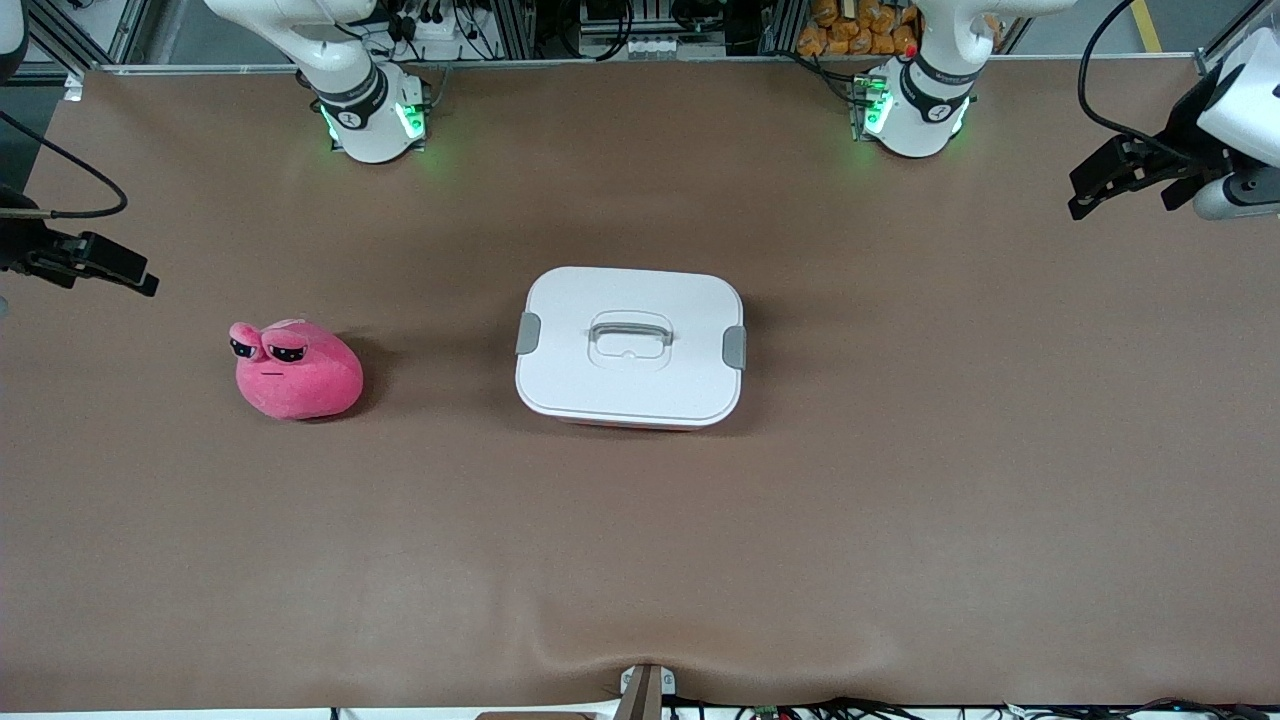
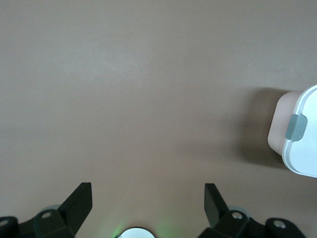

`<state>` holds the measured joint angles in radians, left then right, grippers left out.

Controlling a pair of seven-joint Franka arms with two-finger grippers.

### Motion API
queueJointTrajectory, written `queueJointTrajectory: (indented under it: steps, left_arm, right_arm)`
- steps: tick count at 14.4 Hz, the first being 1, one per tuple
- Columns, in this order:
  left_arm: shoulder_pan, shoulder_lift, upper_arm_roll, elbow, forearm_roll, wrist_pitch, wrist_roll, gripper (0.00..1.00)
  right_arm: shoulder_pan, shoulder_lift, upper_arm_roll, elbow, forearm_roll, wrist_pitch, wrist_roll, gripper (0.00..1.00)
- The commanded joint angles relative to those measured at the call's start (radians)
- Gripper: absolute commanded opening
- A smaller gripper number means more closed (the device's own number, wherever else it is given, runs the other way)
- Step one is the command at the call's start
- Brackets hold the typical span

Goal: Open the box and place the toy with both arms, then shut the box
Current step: 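Move the left gripper toward the white box lid handle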

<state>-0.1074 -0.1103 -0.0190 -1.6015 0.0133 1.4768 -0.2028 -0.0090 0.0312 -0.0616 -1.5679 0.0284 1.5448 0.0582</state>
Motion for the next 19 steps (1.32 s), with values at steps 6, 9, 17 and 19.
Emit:
queueJointTrajectory:
  steps: [6, 9, 17, 19]
  left_arm:
    - [-0.001, 0.021, 0.013, 0.044, -0.003, -0.021, 0.009, 1.0]
    - [0.002, 0.027, 0.016, 0.057, -0.003, -0.021, 0.008, 1.0]
    - [0.0, 0.05, 0.016, 0.054, -0.001, -0.023, 0.003, 1.0]
    - [-0.003, 0.054, 0.016, 0.048, -0.001, -0.027, -0.007, 1.0]
  right_arm:
    - [0.006, -0.034, 0.017, 0.005, -0.007, -0.041, 0.011, 1.0]
    - [0.001, -0.03, 0.011, 0.028, -0.01, -0.04, 0.009, 1.0]
    - [0.017, -0.025, 0.012, 0.034, -0.012, -0.077, 0.009, 1.0]
    - [0.017, -0.025, 0.011, 0.034, -0.012, -0.071, 0.009, 1.0]
